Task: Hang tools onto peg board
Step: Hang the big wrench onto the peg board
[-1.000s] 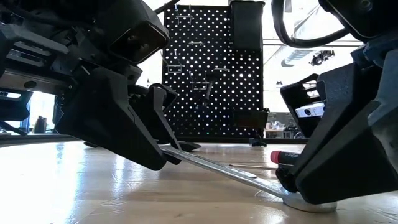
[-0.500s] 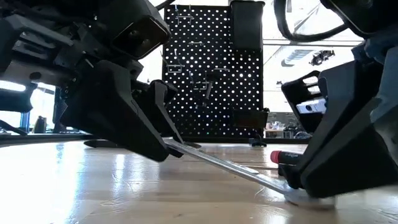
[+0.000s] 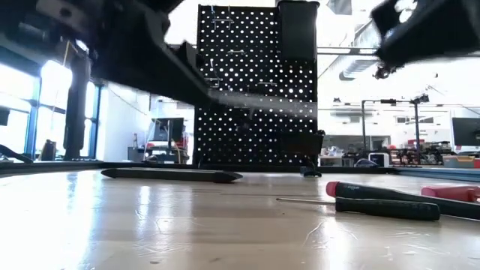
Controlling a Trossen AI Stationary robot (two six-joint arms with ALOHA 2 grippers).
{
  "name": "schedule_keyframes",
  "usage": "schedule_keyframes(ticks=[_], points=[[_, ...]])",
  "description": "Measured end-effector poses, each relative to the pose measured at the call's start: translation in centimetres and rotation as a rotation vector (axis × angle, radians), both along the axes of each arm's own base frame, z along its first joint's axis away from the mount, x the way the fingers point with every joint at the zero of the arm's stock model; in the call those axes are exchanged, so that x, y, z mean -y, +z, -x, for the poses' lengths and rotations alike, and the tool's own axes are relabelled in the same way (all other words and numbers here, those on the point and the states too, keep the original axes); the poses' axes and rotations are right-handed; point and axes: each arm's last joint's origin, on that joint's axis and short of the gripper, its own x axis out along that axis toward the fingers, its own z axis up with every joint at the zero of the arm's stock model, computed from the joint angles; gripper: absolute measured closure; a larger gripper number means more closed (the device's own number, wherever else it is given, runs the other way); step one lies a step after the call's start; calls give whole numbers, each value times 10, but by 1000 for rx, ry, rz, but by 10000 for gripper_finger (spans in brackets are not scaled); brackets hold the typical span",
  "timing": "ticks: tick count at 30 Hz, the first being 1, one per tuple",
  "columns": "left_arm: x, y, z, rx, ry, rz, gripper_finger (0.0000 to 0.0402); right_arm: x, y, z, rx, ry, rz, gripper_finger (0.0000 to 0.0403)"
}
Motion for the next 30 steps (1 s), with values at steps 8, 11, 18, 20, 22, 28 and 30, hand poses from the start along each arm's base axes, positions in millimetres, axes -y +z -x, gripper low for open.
schedule_keyframes(ticks=[8,11,18,20,22,28,30], points=[[0,38,23,70,110,-126,286,1,41,26,76,-58,48,400],[-2,51,35,93,195,-201,286,1,51,35,97,-71,54,400],[-15,73,60,168,514,-404,286,-2,59,48,120,-93,72,400],[-21,76,66,190,611,-462,286,-2,58,49,116,-102,75,400],[-26,79,72,213,689,-508,286,-2,57,50,109,-109,67,400],[-35,88,80,312,882,-640,286,-2,55,53,90,-120,57,400],[-38,91,81,335,932,-680,286,-2,55,53,90,-120,57,400]])
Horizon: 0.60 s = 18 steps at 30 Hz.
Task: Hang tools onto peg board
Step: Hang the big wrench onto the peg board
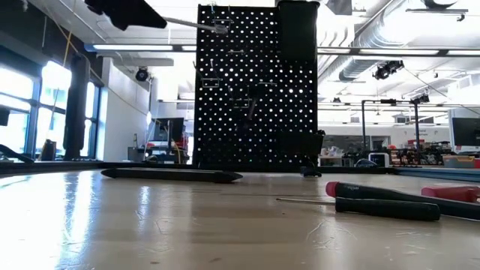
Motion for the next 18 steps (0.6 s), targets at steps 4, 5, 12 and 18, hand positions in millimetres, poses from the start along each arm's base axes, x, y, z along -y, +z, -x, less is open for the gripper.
schedule_keyframes(ticks=[4,5,12,18], points=[[-10,6,0,14,64,-31,286,0,0,0,-1,0,3,400],[-13,8,0,19,76,-27,286,0,0,0,-1,0,3,400],[-44,25,2,33,186,-21,286,1,0,-1,2,-4,15,400],[-65,45,10,79,242,17,286,1,0,-1,1,0,24,400]])
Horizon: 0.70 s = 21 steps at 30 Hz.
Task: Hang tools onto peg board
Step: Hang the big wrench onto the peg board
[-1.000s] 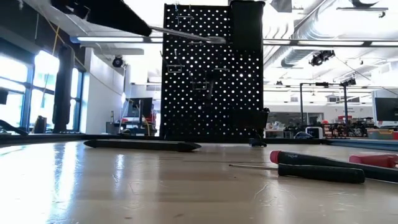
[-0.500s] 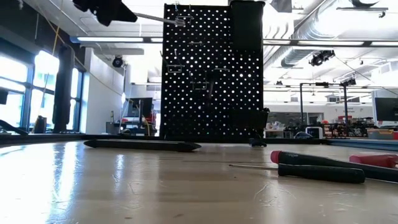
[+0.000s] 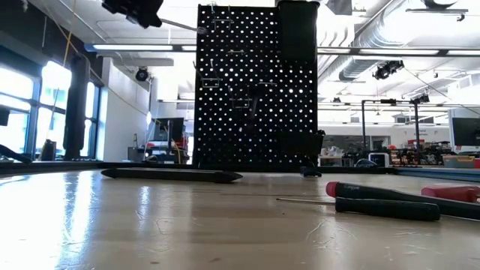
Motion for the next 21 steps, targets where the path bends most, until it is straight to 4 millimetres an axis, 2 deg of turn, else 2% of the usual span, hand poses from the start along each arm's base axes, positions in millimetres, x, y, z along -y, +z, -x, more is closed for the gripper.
schedule_keyframes(ticks=[5,10,14,17,21], points=[[-9,16,0,60,-47,62,286,1,0,-1,-2,0,10,400],[-15,32,-9,123,-165,94,286,3,0,-3,-5,-7,18,400],[-14,51,-13,197,-299,60,286,3,-1,-3,-7,-6,17,400],[-10,60,-13,181,-395,-10,286,3,-1,-3,-8,-3,15,400],[-8,62,-11,125,-353,-50,286,3,-1,-3,-10,6,35,400]])
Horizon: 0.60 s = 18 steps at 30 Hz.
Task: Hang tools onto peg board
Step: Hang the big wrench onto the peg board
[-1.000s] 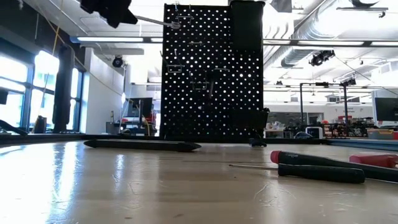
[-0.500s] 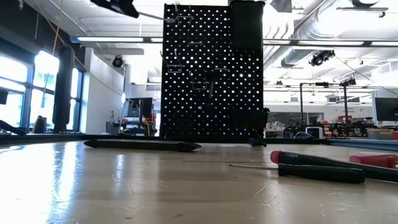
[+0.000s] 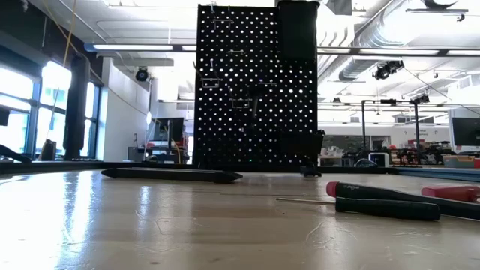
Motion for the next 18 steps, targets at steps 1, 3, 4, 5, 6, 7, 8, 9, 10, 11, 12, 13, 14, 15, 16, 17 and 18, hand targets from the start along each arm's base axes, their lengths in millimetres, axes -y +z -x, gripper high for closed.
schedule_keyframes(ticks=[1,3,4,5,6,7,8,9,10,11,12,13,14,15,16,17,18], points=[[0,-1,0,-18,9,-12,286,0,0,0,-1,4,10,400],[-1,-5,0,-48,18,-33,286,0,0,0,-2,9,20,400],[-3,-6,-1,-59,25,-39,286,0,0,0,-2,11,25,400],[-5,-8,-1,-69,26,-47,286,0,0,0,-3,14,30,400],[-6,-10,-2,-74,19,-58,286,1,0,-1,-4,14,34,400],[-8,-12,-2,-70,9,-68,286,1,0,-1,-4,14,37,400],[-10,-14,-1,-55,-11,-78,286,2,0,-2,-5,12,34,400],[-11,-14,0,-28,-32,-90,286,2,0,-2,-5,10,31,400],[-13,-14,1,1,-49,-101,286,2,0,-2,-4,9,28,400],[-15,-14,3,31,-59,-113,286,2,0,-2,-4,9,28,400],[-17,-13,5,62,-68,-127,286,1,0,-2,-4,9,28,400],[-19,-14,7,82,-68,-143,286,1,0,-2,-4,8,25,400],[-21,-16,10,96,-60,-156,286,1,0,-2,-5,7,21,400],[-23,-18,12,102,-47,-167,286,1,0,-2,-7,7,14,400],[-26,-21,15,100,-36,-176,286,1,0,-2,-10,10,10,400],[-28,-24,18,100,-28,-181,286,1,-1,-1,-14,12,7,400],[-30,-27,21,103,-23,-181,286,2,-1,-1,-16,10,7,400]])
